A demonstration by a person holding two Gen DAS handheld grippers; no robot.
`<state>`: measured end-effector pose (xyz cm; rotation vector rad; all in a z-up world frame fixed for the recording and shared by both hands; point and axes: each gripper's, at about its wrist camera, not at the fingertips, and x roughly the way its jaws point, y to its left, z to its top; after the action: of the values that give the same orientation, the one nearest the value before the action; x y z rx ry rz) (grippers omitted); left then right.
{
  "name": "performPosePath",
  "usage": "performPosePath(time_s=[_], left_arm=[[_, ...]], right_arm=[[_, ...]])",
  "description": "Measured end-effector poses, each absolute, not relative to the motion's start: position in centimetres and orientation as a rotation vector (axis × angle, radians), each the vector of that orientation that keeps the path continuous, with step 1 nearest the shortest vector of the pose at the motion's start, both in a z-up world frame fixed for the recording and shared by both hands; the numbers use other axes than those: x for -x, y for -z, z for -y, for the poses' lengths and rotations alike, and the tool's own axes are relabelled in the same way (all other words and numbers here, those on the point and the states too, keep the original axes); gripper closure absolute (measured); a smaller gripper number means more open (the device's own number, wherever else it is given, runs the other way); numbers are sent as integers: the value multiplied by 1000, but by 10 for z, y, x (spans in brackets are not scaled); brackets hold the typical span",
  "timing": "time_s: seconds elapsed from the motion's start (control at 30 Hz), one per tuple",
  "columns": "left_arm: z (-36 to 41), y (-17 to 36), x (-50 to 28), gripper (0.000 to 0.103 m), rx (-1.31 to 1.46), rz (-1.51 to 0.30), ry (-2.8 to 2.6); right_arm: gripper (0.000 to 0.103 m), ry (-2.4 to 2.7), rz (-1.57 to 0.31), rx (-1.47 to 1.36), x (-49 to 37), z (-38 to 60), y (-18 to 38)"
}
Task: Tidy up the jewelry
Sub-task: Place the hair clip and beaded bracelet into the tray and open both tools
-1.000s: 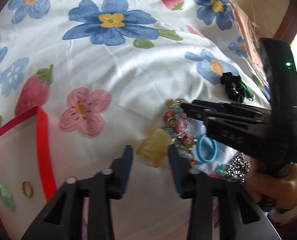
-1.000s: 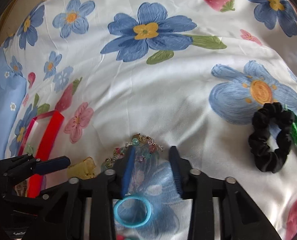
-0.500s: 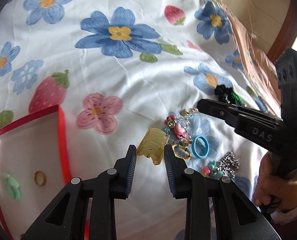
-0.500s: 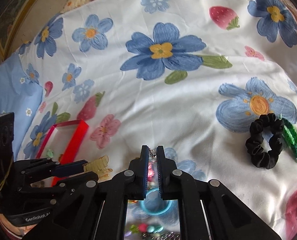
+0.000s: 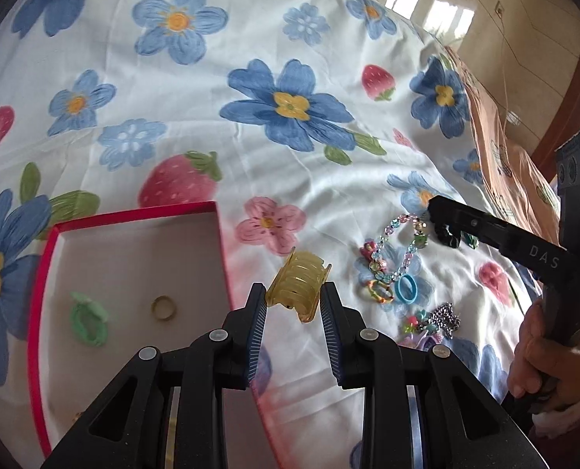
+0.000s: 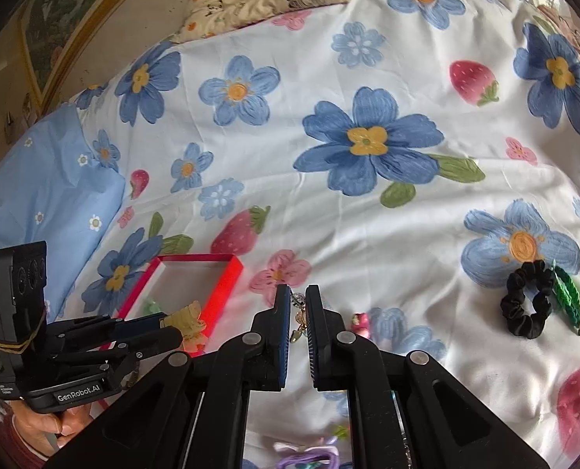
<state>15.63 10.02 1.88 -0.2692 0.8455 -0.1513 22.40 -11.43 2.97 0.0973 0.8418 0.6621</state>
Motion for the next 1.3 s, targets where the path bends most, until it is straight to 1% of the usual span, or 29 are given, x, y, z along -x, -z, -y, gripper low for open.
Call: performPosePath(time_s=[0.2,0.87,1.13,1.3], left_arm=[[-126,-21,-128,76,305,-834,101],[-206,-16,-80,76,386,-822,-78],[-225,-4,-83,76,389,-843,-128],[-229,12,-96,76,385,-870,-148]], right_arm=[[96,-708,-823,-95,-213,94,-43],[96,-911,-858,-56,-178,1,-44],[96,-974,-893,-28,-167,-38,-32],[96,-983,-933,-8,-165,-56,-12]])
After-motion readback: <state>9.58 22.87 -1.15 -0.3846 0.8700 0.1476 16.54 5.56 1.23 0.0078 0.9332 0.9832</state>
